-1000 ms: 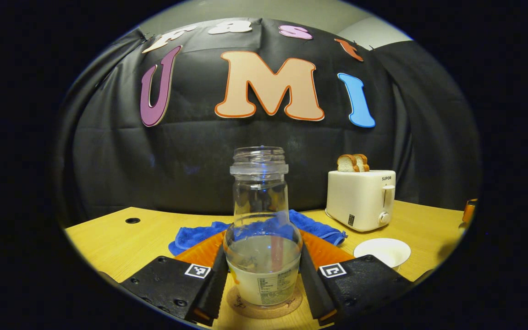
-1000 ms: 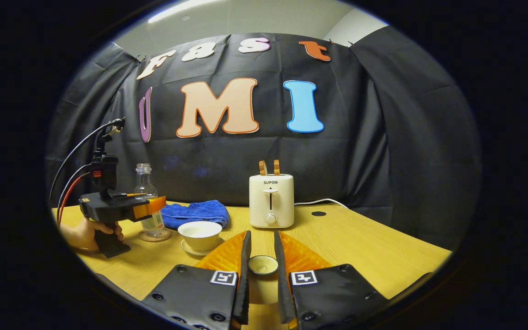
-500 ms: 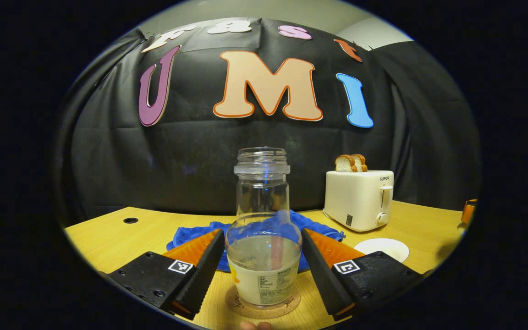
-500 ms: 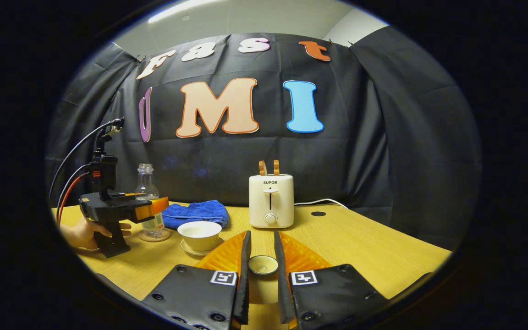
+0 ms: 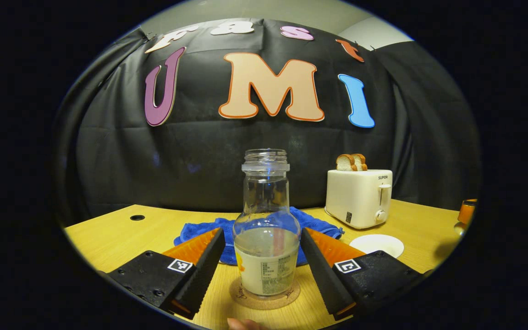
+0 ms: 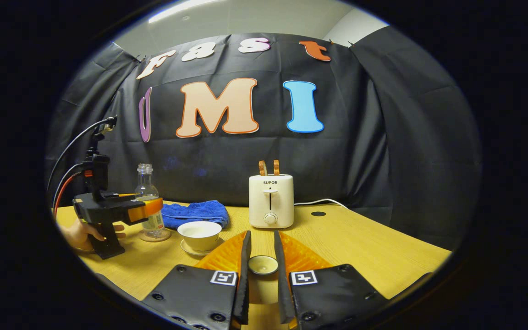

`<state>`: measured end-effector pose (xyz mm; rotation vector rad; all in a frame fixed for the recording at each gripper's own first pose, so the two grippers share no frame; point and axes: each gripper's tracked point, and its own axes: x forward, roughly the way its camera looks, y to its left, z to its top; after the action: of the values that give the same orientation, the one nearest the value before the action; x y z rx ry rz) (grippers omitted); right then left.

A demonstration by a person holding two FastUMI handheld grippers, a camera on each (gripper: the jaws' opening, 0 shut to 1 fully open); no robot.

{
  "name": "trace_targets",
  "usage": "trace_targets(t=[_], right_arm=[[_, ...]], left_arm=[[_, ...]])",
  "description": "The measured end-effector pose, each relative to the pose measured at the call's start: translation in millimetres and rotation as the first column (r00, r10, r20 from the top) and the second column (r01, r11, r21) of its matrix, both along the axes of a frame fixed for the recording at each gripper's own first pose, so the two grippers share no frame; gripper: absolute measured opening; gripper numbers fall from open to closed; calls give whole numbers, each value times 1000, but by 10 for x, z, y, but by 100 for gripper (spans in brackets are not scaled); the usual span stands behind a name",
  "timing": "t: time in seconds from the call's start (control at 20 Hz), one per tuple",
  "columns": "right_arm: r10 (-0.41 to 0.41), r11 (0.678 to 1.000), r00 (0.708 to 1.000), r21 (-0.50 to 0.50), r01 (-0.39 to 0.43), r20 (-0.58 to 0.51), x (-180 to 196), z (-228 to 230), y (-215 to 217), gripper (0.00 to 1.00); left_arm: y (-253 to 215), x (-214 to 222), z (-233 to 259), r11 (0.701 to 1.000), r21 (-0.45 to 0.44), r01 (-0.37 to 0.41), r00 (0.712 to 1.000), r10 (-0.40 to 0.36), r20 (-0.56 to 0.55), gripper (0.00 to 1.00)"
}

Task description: Open the teacup lid with one hand, grasp the water bottle and pour water into the teacup with the other hand; after pouring, place the water bottle on the coaster and then close the teacup lid.

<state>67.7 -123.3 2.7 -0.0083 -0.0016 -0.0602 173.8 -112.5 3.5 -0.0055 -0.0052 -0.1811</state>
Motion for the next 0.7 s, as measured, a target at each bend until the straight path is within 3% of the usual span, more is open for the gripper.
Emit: trace_targets(t=[0.35,0.7], right_arm=[[12,1000,1000,2,-12,0,-2,5,23,29],[96,995,995,35,-97,4,136,23,147,29]], left_arm=[[104,-533,2,1000,3,-8,1000,8,0,96],[324,-1300,33,996,5,-91,996,91,6,95]])
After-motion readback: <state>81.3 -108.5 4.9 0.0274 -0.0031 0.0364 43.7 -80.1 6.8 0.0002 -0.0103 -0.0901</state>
